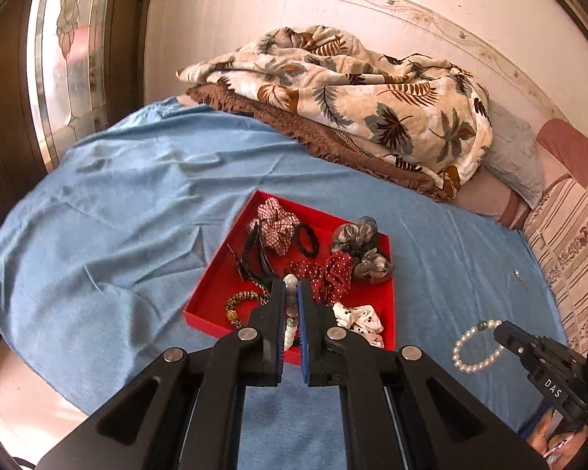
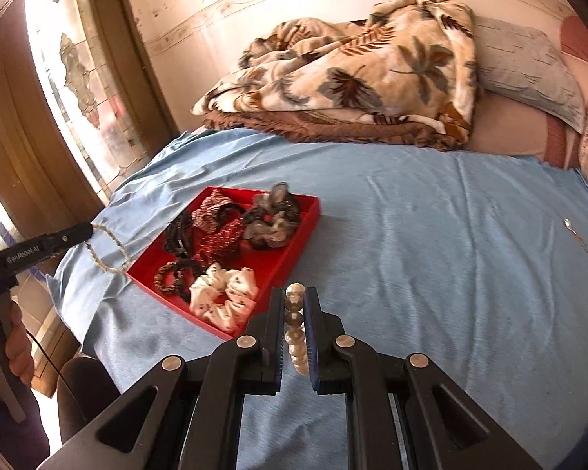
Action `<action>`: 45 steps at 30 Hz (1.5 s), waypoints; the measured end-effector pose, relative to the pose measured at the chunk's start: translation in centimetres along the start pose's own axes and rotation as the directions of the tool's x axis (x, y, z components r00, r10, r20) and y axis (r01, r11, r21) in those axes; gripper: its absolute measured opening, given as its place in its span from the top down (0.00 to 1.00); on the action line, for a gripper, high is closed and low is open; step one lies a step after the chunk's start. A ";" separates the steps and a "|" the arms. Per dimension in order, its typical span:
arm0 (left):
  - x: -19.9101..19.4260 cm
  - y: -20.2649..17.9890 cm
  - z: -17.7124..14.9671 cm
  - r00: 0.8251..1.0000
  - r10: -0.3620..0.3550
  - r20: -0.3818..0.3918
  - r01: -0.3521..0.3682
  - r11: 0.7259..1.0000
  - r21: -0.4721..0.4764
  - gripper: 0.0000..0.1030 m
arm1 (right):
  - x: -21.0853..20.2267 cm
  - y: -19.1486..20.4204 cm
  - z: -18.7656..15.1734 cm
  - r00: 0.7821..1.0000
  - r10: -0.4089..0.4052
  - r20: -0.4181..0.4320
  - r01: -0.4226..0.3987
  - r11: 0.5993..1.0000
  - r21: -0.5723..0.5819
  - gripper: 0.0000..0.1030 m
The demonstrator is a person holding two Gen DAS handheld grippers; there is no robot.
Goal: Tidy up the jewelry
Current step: 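Carry both pearl bracelets into the red tray and open both grippers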
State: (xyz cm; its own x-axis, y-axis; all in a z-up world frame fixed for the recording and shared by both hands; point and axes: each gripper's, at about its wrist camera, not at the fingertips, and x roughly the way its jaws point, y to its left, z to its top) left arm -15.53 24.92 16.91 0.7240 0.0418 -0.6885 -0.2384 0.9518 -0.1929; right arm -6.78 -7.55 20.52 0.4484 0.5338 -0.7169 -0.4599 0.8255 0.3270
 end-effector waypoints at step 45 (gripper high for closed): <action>19.9 0.4 3.8 0.974 0.123 -0.193 -0.097 0.986 0.138 0.95 | 18.9 4.3 4.5 0.973 -0.011 -0.230 -0.016 0.993 -0.116 0.89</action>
State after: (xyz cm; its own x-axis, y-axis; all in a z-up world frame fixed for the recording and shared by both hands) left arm 1.26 27.24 5.75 0.5507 0.0991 -0.8288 -0.2156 0.9761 -0.0265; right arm 3.16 6.86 11.15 0.2650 0.4680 -0.8430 -0.5528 0.7901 0.2649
